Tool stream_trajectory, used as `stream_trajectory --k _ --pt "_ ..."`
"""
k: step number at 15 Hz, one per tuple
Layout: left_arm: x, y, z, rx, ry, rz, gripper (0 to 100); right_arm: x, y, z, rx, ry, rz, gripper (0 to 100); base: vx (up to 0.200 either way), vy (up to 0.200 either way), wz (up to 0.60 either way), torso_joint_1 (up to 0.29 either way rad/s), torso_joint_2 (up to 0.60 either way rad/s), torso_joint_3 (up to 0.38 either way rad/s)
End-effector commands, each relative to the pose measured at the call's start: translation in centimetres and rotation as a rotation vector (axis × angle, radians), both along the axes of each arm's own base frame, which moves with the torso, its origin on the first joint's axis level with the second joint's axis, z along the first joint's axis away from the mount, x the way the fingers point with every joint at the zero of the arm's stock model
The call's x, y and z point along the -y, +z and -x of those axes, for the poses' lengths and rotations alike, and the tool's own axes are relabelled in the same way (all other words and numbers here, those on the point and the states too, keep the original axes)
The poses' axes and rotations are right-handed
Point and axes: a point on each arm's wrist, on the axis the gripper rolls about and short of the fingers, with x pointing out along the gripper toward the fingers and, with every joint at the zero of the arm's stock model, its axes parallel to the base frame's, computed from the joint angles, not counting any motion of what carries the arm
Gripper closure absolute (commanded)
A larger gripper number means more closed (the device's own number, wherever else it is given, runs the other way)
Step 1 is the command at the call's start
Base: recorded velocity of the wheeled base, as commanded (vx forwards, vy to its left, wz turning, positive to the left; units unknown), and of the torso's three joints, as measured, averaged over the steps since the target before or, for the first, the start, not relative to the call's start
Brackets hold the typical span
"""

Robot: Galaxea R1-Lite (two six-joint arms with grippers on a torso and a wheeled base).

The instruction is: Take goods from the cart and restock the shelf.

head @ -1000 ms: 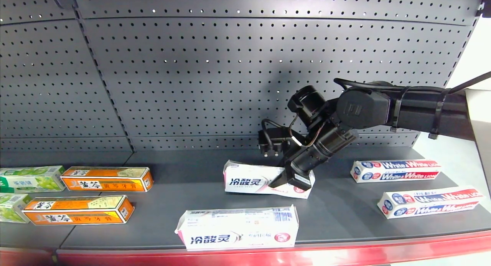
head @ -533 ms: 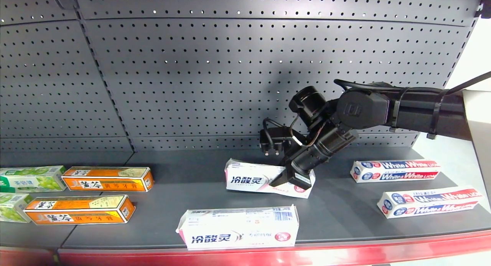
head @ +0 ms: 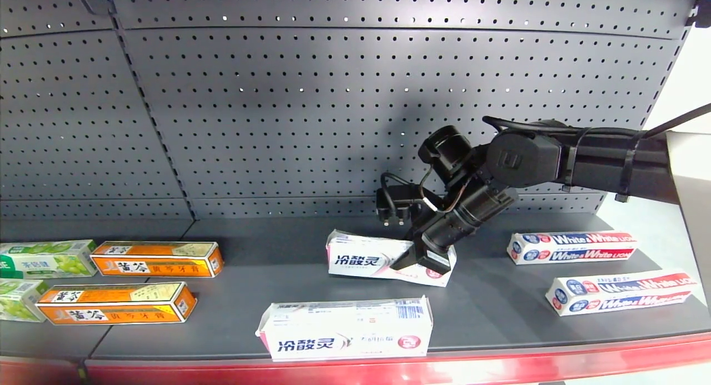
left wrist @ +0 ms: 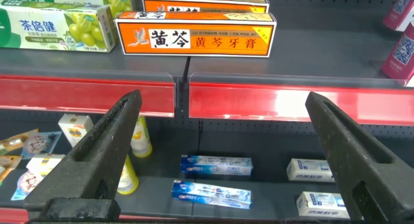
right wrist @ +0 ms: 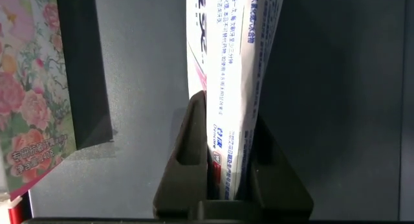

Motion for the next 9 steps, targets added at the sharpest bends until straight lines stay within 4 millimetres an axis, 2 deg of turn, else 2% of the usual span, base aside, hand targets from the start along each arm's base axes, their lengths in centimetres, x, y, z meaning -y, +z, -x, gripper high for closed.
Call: stream_trajectory --k 1,2,9 --pt "0.00 0.00 0.00 0.000 0.000 0.000 0 -0.12 -0.37 -0.08 -0.008 0.002 0.007 100 0.000 0.000 0.00 0.000 0.00 0.000" --pt "0.00 0.00 0.00 0.000 0.001 0.000 0 -0.12 -0.37 -0.08 -0.006 0.005 0.008 0 0.000 0.000 0.00 0.000 0.00 0.000" --pt "0.00 0.00 0.00 0.000 0.000 0.000 0 0.12 0.16 0.17 -0.004 0.001 0.004 0 0.000 0.000 0.00 0.000 0.00 0.000"
